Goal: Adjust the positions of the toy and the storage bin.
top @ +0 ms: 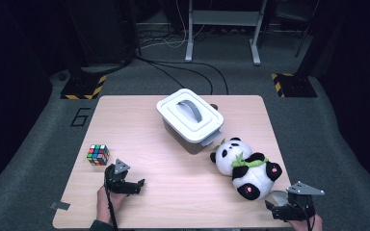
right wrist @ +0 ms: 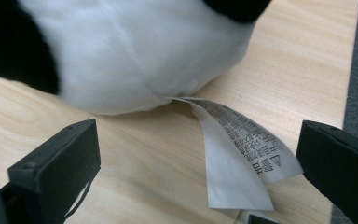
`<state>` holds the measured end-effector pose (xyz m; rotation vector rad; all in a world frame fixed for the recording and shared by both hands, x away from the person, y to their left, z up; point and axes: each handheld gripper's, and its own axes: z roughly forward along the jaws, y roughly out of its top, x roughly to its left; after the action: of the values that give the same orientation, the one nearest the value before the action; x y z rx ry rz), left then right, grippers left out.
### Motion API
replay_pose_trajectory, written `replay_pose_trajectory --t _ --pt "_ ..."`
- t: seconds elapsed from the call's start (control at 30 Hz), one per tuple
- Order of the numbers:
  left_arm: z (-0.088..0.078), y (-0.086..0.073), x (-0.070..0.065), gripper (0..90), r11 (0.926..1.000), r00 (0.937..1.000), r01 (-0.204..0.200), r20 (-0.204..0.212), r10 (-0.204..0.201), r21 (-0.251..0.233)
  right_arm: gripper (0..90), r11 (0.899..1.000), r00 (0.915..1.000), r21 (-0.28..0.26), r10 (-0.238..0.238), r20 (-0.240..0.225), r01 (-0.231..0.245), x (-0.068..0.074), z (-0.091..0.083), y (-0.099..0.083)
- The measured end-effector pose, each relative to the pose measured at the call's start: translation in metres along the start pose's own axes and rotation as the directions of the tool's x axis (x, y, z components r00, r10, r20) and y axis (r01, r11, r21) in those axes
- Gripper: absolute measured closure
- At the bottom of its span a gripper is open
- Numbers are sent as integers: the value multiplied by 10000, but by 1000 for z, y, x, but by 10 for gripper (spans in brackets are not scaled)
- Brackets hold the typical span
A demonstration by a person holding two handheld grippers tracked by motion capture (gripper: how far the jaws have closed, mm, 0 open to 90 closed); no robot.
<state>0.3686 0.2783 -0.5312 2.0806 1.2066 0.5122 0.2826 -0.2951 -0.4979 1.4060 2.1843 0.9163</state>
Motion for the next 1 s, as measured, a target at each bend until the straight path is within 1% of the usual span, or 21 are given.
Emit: replay_pose_trajectory --t 0.03,0.07,0.13,0.2,0.23,0.27,0.37,0.4,0.47,0.63,0.67,0.73,0.77,0.83,0.9,0.93,1.0 --pt "0 0 0 0 10000 10000 -1 2 1 -5 0 10000 10000 36 -37 -32 37 3 -7 4" --pt "0 0 0 0 10000 10000 -1 2 1 -5 0 10000 10000 36 -37 -32 37 3 -7 4" --pt "0 0 0 0 10000 10000 -10 -1 10 -10 0 10000 10000 3 -53 18 53 6 -15 10" --pt "0 0 0 0 10000 10000 -11 -1 11 -10 0 10000 10000 -70 -32 52 33 8 -18 12" --pt "0 0 0 0 10000 10000 -9 4 9 -8 0 9999 9999 -98 -111 78 112 11 -23 17" --pt "0 0 0 0 10000 10000 -9 4 9 -8 0 9999 9999 -98 -111 78 112 11 -23 17" --pt "0 0 0 0 10000 10000 -56 21 56 -32 0 9991 9995 -291 -305 33 306 16 -31 26" --pt "0 0 0 0 10000 10000 -53 20 53 -36 0 9983 9993 -453 -363 -20 361 20 -35 32" --pt "0 0 0 0 10000 10000 -52 15 52 -33 0 9977 9990 -523 -436 -38 433 21 -37 35" --pt "0 0 0 0 10000 10000 -48 13 48 -36 0 9944 9973 -766 -733 -48 727 31 -44 53" --pt "0 0 0 0 10000 10000 -48 14 49 -35 0 9929 9963 -821 -861 -29 856 33 -44 60" --pt "0 0 0 0 10000 10000 -50 15 50 -37 0 9925 9960 -852 -890 -85 880 35 -44 63" --pt "0 0 0 0 10000 10000 -53 17 53 -34 0 9907 9945 -890 -1041 -76 1030 38 -44 71" --pt "0 0 0 0 10000 10000 -49 19 49 -28 0 9902 9941 -900 -1077 -110 1063 39 -44 74" --pt "0 0 0 0 10000 10000 -50 17 50 -33 0 9878 9922 -970 -1238 -160 1217 43 -43 85" --pt "0 0 0 0 10000 10000 -50 17 50 -33 0 9878 9922 -970 -1238 -160 1217 43 -43 85" --pt "0 0 0 0 10000 10000 -51 14 51 -35 0 9858 9901 -985 -1385 -220 1358 46 -42 92"
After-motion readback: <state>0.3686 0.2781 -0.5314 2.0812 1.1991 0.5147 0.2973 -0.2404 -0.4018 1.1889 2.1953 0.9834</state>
